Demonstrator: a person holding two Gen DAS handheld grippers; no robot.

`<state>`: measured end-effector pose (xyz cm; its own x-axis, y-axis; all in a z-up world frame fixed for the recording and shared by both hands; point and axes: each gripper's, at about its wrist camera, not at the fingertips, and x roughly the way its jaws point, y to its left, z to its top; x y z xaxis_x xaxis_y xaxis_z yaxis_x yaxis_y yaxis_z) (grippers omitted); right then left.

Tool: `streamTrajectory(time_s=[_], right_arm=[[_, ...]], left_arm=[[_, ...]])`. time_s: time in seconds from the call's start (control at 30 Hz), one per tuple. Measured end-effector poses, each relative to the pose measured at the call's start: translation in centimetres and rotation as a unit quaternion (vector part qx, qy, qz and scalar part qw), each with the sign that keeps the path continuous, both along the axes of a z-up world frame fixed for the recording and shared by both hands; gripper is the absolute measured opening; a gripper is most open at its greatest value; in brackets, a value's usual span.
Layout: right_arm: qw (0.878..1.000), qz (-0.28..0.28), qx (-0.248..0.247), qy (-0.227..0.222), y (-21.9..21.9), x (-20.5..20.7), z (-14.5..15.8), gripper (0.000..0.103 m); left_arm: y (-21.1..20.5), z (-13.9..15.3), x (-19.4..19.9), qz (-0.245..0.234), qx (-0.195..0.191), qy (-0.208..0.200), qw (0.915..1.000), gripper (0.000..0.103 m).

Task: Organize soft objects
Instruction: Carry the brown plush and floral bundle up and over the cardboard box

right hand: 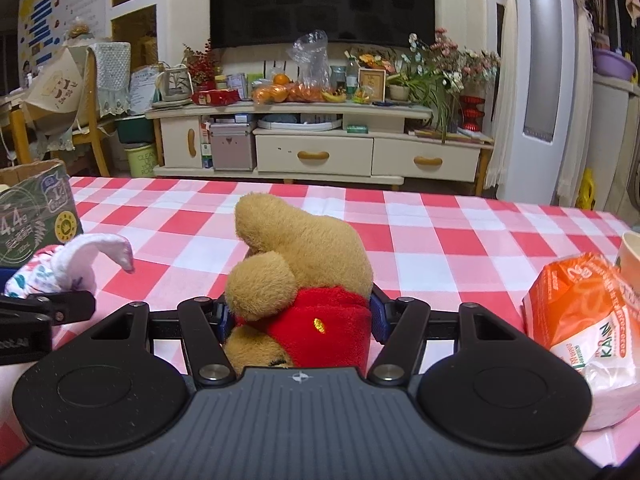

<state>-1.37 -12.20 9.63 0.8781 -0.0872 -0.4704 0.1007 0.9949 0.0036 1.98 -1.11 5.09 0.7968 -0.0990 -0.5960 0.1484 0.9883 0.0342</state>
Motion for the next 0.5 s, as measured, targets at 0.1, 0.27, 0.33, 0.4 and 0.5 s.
streamTrajectory(time_s=[0.1, 0.27, 0.33, 0.4, 0.5], right_arm=[[1.0, 0.003, -0.005, -0.003, 0.4, -0.1, 0.3, 0.075], [1.0, 0.01, -0.017, -0.012, 1.3, -0.5, 1.0, 0.075], [0.999, 0.013, -0.025, -0.016, 1.7, -0.6, 1.1, 0.075], [0.999, 0.016, -0.033, -0.017, 2.1, -0.6, 1.2, 0.075], [0.999, 0.018, -0.04, -0.02, 2.7, -0.6, 1.4, 0.075]], left_arm=[[0.7, 0.5, -0.8, 0.002, -0.005, 0.001, 1.0, 0.06], [1.9, 1.4, -1.9, 0.004, -0.015, -0.001, 0.9999, 0.06], [2.1, 1.8, -2.3, 0.002, -0.02, -0.004, 0.9998, 0.06], [2.4, 2.1, -2.7, 0.001, -0.025, -0.007, 0.9997, 0.06], [2.9, 2.5, -3.2, -0.002, -0.031, -0.012, 0.9994, 0.06]])
